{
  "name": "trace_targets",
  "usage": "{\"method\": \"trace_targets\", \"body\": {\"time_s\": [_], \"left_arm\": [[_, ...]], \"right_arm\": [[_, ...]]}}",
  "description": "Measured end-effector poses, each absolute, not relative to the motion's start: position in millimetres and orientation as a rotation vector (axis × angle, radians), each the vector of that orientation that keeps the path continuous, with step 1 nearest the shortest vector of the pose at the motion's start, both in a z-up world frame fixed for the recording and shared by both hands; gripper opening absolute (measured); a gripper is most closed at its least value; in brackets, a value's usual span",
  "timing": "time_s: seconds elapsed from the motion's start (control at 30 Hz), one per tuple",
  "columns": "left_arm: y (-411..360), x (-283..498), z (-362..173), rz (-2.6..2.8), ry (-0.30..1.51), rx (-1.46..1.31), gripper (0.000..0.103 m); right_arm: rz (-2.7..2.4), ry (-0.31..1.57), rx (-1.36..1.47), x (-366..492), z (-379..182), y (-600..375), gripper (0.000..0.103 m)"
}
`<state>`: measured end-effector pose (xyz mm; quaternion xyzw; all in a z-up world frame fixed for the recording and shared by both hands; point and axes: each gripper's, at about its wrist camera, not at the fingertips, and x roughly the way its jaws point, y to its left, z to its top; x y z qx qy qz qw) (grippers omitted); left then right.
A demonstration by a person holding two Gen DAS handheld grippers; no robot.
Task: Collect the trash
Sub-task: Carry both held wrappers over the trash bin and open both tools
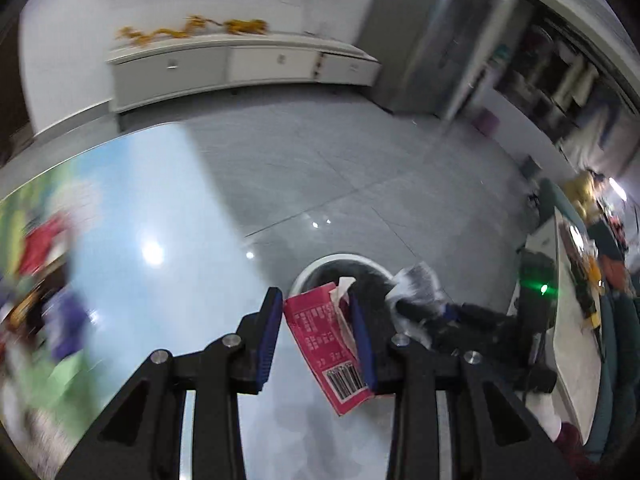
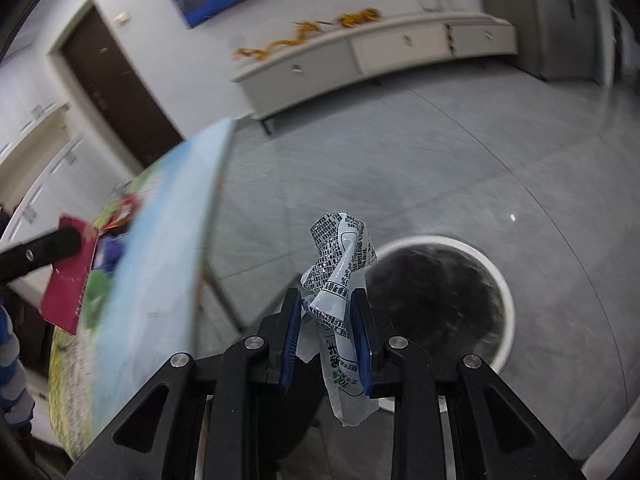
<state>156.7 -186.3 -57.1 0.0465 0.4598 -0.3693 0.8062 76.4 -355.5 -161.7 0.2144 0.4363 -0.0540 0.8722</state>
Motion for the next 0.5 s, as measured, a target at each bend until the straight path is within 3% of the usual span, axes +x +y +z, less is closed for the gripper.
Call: {"method": "trace_targets", "body": {"time_s": [0.33, 0.5], "left_arm": [[-307, 186, -122, -0.876, 1.121, 0.146, 0.038], [-335, 186, -141, -0.865, 1.153, 0.175, 0.042]], "right_arm": [[-0.229, 0.992, 0.536, 88, -217, -413, 0.030], [-0.281, 1.010, 0.577, 85, -234, -425, 0.047]]}}
